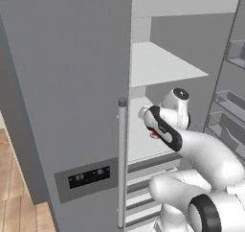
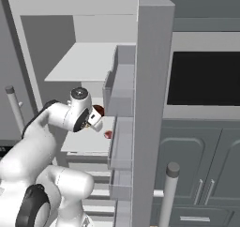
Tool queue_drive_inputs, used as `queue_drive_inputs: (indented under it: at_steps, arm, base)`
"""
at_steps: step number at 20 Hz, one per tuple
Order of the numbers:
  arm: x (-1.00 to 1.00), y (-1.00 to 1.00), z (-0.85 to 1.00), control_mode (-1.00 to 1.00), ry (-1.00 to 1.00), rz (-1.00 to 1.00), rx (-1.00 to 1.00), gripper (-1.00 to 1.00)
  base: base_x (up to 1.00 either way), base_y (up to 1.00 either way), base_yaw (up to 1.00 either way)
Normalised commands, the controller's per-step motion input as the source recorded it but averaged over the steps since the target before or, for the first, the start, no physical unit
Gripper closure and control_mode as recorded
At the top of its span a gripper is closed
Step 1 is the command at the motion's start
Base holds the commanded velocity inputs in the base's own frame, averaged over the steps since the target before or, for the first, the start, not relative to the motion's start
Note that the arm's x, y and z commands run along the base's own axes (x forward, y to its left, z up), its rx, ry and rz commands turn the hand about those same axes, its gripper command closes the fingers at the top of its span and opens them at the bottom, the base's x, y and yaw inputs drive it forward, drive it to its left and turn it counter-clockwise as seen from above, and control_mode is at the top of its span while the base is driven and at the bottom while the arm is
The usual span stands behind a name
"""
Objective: Place the steak on the counter behind the older steak on the same shelf of the fridge to maintain FIFO order. Close the fridge door when finished.
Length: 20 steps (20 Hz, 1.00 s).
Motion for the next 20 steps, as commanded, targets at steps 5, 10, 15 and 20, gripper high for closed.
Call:
queue_drive_inputs:
  at_steps: [5, 10, 15, 20]
  arm:
    - [0.59, 0.17, -0.17, -1.0, 0.0, 0.0, 0.0, 1.0]
    - [0.52, 0.01, -0.21, -1.0, 0.0, 0.02, 0.0, 1.0]
    - [0.36, 0.0, -0.1, -1.0, 0.0, 0.04, 0.0, 1.0]
    - [0.42, -0.12, -0.15, -1.0, 0.0, 0.06, 0.0, 1.0]
  base:
    - [0.0, 0.0, 0.0]
    - [0.0, 0.0, 0.0]
    - [0.0, 0.0, 0.0]
    - [0.0, 0.0, 0.0]
